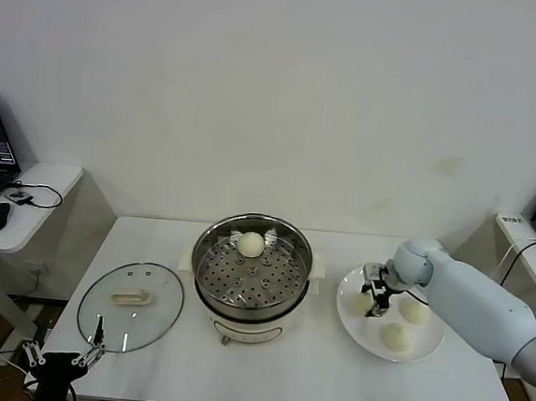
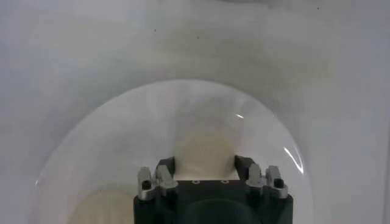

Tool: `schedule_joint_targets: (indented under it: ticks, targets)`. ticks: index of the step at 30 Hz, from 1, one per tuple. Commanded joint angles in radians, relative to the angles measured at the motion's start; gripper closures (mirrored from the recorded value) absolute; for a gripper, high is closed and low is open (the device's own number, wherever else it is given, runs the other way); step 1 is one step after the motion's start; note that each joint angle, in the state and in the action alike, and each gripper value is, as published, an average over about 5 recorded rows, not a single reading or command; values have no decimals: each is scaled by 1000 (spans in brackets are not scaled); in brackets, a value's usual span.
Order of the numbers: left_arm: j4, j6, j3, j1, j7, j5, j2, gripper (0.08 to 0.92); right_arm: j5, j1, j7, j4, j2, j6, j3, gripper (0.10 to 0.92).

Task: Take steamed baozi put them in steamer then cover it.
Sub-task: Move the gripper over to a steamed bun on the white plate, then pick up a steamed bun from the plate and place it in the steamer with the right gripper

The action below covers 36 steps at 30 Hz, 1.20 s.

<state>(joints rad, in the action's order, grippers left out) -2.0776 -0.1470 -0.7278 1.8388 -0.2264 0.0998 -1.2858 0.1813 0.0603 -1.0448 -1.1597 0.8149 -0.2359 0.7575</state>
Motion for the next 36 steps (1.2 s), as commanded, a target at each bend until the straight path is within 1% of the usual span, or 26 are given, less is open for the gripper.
schedule_joint_targets:
  ticks: [1,5,9,14,19,23,28,31,36]
  targets:
    - [-2,0,1,0,0,0,1,177,-63,-127,-19,-97,-69,-15,66,414]
    - [-6,0,3,-1,0,1,3,177,-127,-300,-30,-147,-113,-29,161,415]
    - [-12,1,11,-5,0,0,3,177,-208,-473,-34,-175,-109,-49,268,414]
    - [-16,2,19,-9,1,0,7,177,-339,-662,-27,-203,-45,-92,359,414]
    - [-17,3,19,-16,2,2,15,177,-478,-762,7,-224,57,-162,412,410]
    - [-13,4,18,-26,3,7,16,177,-568,-767,48,-235,147,-219,427,406]
    - [-8,2,16,-35,2,9,14,177,-654,-701,107,-227,277,-288,427,401]
    - [-11,1,11,-34,1,11,10,177,-679,-650,132,-204,347,-316,424,398]
    - [-17,0,0,-29,0,15,7,177,-676,-559,166,-154,434,-354,423,397]
